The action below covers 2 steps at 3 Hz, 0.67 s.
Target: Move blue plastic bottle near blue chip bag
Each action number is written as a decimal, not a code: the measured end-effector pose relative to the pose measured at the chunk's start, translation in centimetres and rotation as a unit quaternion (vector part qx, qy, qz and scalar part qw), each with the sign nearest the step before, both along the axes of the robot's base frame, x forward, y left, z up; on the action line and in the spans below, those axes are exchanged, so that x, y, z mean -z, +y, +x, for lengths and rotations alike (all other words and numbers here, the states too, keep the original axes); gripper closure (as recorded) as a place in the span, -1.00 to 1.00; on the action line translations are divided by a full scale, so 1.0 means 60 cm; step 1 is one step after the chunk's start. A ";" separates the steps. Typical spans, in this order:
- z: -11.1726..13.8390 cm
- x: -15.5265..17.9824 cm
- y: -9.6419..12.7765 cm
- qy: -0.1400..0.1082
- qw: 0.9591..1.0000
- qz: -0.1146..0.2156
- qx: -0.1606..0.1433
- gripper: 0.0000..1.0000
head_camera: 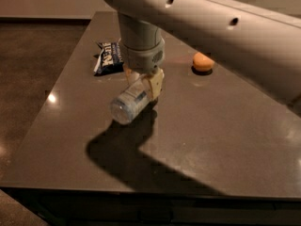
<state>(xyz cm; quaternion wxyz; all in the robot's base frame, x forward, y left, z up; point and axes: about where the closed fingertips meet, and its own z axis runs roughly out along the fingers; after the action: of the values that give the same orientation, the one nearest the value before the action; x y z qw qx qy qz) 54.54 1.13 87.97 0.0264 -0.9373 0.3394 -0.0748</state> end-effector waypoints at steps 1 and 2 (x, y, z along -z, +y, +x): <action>0.067 -0.018 0.013 -0.032 0.996 0.018 0.078 1.00; 0.124 -0.024 0.022 -0.053 0.988 0.022 0.141 1.00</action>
Offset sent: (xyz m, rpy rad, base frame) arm 0.1148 0.0160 0.0163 0.0278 -0.1422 -0.4527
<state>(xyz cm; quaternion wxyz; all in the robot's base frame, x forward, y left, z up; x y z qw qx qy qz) 61.98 2.47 89.38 0.0536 -0.8740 0.4679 -0.1197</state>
